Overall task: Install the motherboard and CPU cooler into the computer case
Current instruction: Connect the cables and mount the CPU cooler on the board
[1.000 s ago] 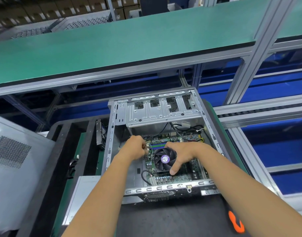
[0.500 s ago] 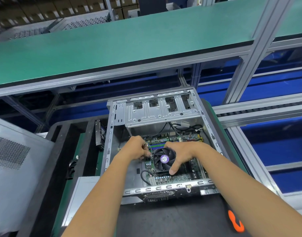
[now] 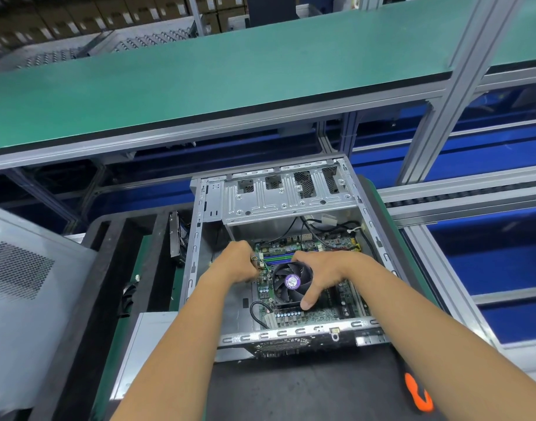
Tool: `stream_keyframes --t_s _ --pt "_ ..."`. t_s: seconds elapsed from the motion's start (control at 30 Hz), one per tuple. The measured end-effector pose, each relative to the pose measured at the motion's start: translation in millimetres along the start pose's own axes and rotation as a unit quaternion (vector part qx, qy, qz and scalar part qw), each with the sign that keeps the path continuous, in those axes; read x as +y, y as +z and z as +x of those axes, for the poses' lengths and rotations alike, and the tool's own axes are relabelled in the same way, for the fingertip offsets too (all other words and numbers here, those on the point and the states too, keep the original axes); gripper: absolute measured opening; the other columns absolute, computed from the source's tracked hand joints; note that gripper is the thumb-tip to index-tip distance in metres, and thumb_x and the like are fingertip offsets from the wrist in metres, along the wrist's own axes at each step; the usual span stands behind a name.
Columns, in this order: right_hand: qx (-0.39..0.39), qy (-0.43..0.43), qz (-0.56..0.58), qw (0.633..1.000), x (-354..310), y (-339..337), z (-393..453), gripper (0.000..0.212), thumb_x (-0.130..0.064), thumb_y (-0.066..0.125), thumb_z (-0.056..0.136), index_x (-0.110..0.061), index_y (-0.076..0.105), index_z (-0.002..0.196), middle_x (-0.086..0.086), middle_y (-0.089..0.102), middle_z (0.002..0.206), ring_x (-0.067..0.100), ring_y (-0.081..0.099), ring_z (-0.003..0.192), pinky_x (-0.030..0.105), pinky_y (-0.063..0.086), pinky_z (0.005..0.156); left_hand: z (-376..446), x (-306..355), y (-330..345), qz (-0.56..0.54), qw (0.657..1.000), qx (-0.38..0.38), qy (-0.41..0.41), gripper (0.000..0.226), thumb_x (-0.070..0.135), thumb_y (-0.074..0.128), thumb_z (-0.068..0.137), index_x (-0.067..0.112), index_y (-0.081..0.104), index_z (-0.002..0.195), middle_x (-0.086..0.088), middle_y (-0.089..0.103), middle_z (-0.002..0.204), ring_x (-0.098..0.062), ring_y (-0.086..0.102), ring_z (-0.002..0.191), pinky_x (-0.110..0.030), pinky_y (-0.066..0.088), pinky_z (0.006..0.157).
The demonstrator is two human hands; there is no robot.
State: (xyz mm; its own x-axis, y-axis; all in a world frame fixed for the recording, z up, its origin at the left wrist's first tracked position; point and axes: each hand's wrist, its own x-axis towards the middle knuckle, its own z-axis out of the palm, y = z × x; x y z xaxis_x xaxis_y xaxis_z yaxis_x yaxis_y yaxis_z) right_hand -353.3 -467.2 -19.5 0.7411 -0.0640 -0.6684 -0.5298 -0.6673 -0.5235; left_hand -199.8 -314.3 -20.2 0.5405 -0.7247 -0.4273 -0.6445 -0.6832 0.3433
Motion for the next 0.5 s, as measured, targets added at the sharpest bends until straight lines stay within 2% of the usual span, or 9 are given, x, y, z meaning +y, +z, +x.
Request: stream_keyframes --t_s 0.13,0.27,0.4,0.5 --pt "0.0 0.0 0.002 1.0 0.6 0.0 0.8 0.108 -0.041 0.087 0.066 -0.022 0.019 0.147 0.004 0.032 0.153 0.028 0.039 0.135 0.045 0.037 0.108 2.9 -1.6 1.4 -0.013 1.0 0.004 0.019 0.011 0.005 0.06 0.077 -0.002 0.069 0.078 -0.017 0.069 0.081 -0.02 0.059 0.062 -0.036 0.056 0.066" --pt "-0.002 -0.002 0.008 1.0 0.7 0.1 0.7 0.108 -0.041 0.087 0.066 -0.023 0.019 0.147 0.004 0.033 0.153 0.028 0.039 0.135 0.045 0.037 0.108 5.5 -3.3 3.5 -0.059 0.998 -0.023 0.019 0.008 0.002 0.069 0.081 0.004 0.067 0.073 -0.006 0.068 0.073 -0.019 0.07 0.065 -0.033 0.06 0.07" --pt "-0.003 -0.005 0.008 1.0 -0.6 -0.6 -0.9 0.103 -0.041 0.088 0.065 -0.023 0.023 0.144 0.003 0.038 0.147 0.028 0.044 0.129 0.045 0.04 0.105 4.1 -3.8 4.3 -0.04 0.999 -0.027 0.02 0.011 0.003 0.076 0.073 0.01 0.068 0.072 0.003 0.067 0.07 -0.01 0.066 0.065 -0.021 0.053 0.063" --pt "0.001 -0.01 0.006 1.0 -0.3 -0.6 -0.4 0.091 -0.038 0.088 0.065 -0.023 0.031 0.134 0.0 0.048 0.133 0.024 0.051 0.116 0.042 0.044 0.098 2.8 -3.7 4.6 -0.007 0.999 -0.033 0.027 0.011 0.001 0.072 0.072 0.01 0.072 0.077 0.003 0.071 0.08 -0.002 0.058 0.064 -0.016 0.044 0.061"
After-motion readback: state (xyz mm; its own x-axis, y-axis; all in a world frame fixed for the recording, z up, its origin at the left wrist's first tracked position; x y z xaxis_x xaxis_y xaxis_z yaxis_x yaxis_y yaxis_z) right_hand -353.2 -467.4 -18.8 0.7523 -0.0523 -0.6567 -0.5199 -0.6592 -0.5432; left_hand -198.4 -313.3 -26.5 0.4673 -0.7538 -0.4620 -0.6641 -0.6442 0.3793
